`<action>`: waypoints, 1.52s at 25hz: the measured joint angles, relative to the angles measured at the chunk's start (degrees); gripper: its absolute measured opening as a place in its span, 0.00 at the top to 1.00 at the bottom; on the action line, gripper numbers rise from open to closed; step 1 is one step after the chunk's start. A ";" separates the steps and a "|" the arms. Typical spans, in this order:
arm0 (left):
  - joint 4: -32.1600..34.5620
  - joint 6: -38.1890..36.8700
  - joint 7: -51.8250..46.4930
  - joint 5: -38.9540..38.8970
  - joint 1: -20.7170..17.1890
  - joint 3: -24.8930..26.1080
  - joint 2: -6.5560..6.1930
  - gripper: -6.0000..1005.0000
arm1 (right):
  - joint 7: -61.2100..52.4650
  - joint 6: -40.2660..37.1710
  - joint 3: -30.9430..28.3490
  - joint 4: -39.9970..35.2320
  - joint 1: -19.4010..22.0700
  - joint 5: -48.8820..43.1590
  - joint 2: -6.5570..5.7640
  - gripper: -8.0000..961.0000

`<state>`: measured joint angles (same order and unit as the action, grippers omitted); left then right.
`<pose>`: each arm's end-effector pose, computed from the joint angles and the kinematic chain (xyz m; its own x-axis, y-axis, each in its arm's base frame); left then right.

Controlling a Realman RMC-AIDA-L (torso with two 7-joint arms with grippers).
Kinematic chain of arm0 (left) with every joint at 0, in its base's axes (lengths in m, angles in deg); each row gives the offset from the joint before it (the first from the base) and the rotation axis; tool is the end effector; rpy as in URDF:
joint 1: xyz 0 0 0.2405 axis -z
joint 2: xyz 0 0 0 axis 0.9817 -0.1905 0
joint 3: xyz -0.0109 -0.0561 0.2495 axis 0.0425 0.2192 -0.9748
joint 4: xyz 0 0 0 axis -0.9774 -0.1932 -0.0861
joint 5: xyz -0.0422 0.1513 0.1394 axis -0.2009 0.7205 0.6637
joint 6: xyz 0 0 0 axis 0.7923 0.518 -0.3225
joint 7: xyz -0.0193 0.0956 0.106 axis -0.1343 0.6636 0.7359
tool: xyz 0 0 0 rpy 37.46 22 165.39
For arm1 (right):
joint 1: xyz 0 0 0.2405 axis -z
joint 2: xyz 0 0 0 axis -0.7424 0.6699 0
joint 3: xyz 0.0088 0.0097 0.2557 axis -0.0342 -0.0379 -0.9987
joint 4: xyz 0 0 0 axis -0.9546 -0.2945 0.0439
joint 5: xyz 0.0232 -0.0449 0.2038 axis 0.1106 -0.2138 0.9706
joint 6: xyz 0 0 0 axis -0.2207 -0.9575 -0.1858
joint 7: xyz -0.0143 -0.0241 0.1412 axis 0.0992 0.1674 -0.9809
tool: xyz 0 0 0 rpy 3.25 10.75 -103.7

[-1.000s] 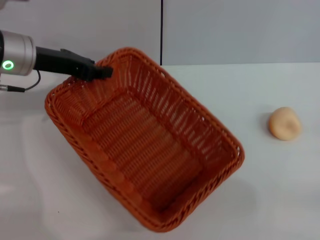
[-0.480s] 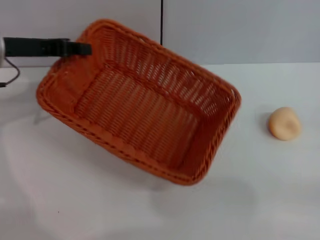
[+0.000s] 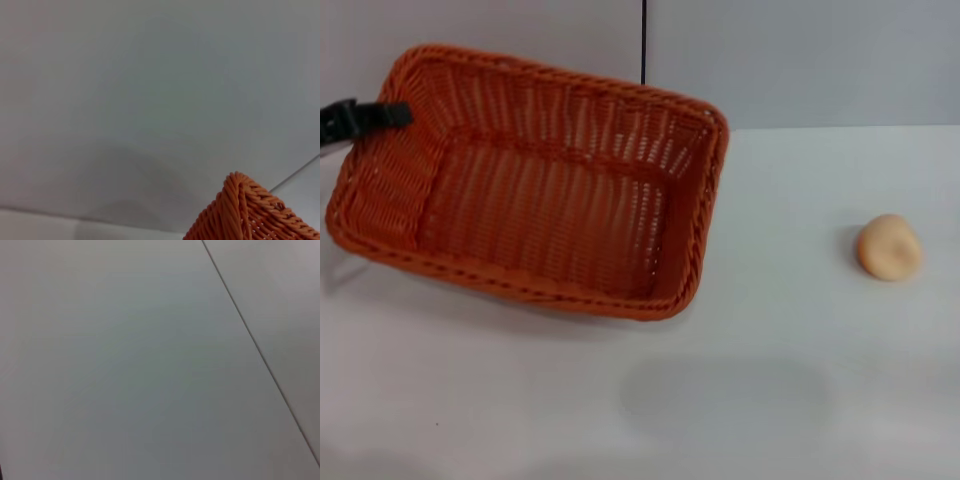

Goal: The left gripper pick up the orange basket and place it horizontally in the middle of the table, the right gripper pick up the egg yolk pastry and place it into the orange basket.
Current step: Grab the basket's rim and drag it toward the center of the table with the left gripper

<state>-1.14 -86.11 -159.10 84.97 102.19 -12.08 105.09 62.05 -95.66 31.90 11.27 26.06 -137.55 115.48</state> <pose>-0.3015 0.3467 0.0966 0.2484 0.6814 0.6885 0.9611 -0.2621 -0.0874 0.4014 0.2701 0.1064 0.5149 0.4141 -0.7506 -0.8522 0.3419 -0.3961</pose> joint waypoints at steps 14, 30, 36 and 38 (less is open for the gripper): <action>-8.86 -0.14 3.73 -6.92 -6.49 -2.71 0.51 0.79 | 0.39 0.87 0.72 -0.09 -0.66 -0.12 -0.02 0.45; -13.34 -0.37 7.32 -9.74 -7.59 -2.72 0.17 0.77 | 0.43 1.58 1.41 -0.11 -1.17 -0.11 -0.11 0.45; -12.94 -1.20 8.30 -9.77 -7.77 -2.82 0.05 0.69 | 0.47 1.60 1.41 -0.10 -1.37 -0.11 -0.11 0.45; -12.86 -1.35 8.31 -9.76 -7.79 -2.83 0.00 0.64 | 0.48 1.59 1.41 -0.11 -1.42 -0.11 -0.15 0.45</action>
<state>-14.00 -87.45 -150.79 75.21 94.41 -14.91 105.09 62.53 -94.06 33.31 11.16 24.64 -137.66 115.33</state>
